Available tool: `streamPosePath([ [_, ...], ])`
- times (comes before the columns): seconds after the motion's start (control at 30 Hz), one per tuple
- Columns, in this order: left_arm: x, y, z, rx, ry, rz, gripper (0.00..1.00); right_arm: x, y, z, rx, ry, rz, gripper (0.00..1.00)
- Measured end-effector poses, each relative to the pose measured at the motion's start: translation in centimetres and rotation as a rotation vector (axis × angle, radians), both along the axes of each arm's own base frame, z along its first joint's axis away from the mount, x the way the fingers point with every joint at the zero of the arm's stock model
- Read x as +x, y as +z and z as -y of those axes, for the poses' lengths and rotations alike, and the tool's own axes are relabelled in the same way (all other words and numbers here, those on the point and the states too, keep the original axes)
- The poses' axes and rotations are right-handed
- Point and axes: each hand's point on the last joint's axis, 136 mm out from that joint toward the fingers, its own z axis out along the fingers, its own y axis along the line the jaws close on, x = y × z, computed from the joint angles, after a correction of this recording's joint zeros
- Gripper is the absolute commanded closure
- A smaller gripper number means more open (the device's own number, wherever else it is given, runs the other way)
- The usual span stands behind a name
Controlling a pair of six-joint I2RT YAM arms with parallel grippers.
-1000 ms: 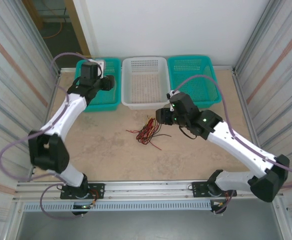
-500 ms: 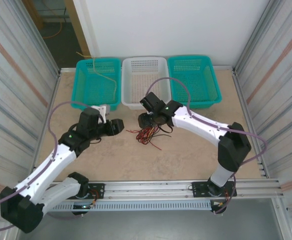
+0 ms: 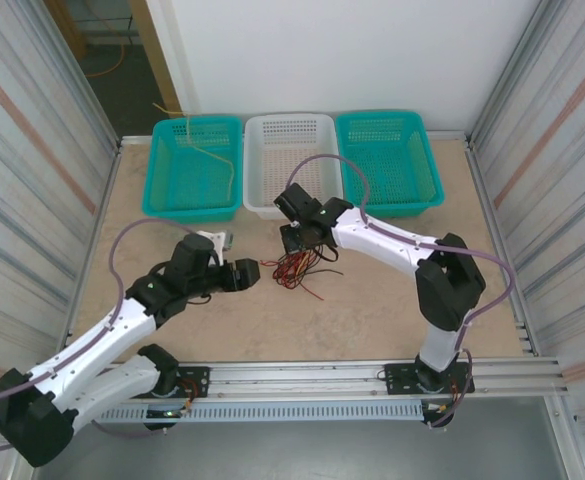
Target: Untangle the cables
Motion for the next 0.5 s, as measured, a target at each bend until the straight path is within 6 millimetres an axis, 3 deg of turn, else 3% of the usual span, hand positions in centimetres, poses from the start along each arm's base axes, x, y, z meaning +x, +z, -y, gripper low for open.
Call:
streamPosePath([
  [0.1,-0.3,-0.5,1.0,0.046,-0.060,0.013,0.27,-1.2,2.7,0.5,0.046,0.013,0.041,1.00],
  [0.33,1.2,1.6,3.0,0.106,-0.154,0.122,0.24,-5.2,14.0,0.6,0.272,0.083,0.228,1.00],
  [0.5,2.4,2.8,4.3,0.106,-0.181,0.179,0.24,-7.6,18.0,0.0,0.358,0.140,0.285,1.00],
])
